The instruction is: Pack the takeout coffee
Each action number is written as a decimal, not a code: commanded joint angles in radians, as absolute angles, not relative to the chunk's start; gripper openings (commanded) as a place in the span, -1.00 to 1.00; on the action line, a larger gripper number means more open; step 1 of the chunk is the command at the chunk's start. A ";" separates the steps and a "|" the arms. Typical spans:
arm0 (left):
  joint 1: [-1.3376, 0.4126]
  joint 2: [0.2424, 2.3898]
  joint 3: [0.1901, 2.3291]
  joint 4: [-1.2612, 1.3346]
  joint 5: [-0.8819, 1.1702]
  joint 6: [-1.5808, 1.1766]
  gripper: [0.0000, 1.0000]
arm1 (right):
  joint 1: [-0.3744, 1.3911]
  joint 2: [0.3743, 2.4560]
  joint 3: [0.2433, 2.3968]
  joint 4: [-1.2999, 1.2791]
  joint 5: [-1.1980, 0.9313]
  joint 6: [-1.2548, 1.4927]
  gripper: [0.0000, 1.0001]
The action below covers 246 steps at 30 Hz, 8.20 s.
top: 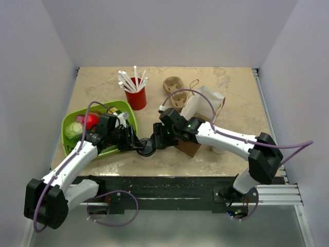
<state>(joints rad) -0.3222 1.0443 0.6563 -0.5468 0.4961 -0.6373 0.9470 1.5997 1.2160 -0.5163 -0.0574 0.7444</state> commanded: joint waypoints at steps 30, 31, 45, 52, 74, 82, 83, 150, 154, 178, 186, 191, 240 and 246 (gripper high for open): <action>-0.322 0.989 0.584 -0.549 0.411 -0.680 0.00 | 0.966 1.551 1.020 -0.115 -0.138 1.097 0.21; -0.322 0.989 0.583 -0.548 0.413 -0.680 0.00 | 0.968 1.555 1.031 -0.133 -0.140 1.094 0.21; -0.322 0.991 0.575 -0.538 0.425 -0.672 -0.01 | 0.973 1.588 1.019 -0.058 -0.104 1.158 -0.15; -0.322 1.000 0.581 -0.541 0.425 -0.669 -0.01 | 0.973 1.574 0.986 -0.069 -0.101 1.169 -0.49; -0.321 0.982 0.653 -0.509 0.475 -0.681 0.38 | 0.960 1.568 0.983 -0.166 -0.055 0.990 -1.00; -0.319 0.956 0.664 -0.508 0.449 -0.712 0.32 | 0.960 1.594 1.101 -0.290 -0.046 0.907 -1.00; -0.319 0.956 0.663 -0.508 0.446 -0.713 0.29 | 0.960 1.600 1.103 -0.290 -0.052 0.902 -1.00; -0.318 0.969 0.730 -0.575 0.276 -0.719 0.50 | 1.029 1.611 1.365 -0.390 -0.023 0.545 -0.42; -0.318 0.992 0.698 -0.545 0.296 -0.726 0.37 | 1.028 1.670 1.332 -0.426 -0.020 0.580 -0.52; -0.318 1.071 0.652 -0.548 0.258 -0.670 -0.18 | 1.019 1.579 1.442 -0.371 0.023 0.456 -0.60; -0.318 1.069 0.660 -0.552 0.261 -0.658 -0.18 | 1.003 1.684 1.313 -0.383 -0.031 0.511 -0.74; -0.318 1.065 0.660 -0.564 0.258 -0.655 -0.18 | 0.992 1.815 1.302 -0.517 0.064 0.551 -0.84; -0.316 1.034 0.627 -0.534 0.382 -0.600 -0.23 | 0.919 1.701 1.281 -0.470 -0.086 0.643 -1.00; -0.318 1.034 0.629 -0.558 0.345 -0.580 -0.27 | 0.844 1.615 1.174 -0.339 -0.287 0.695 -1.00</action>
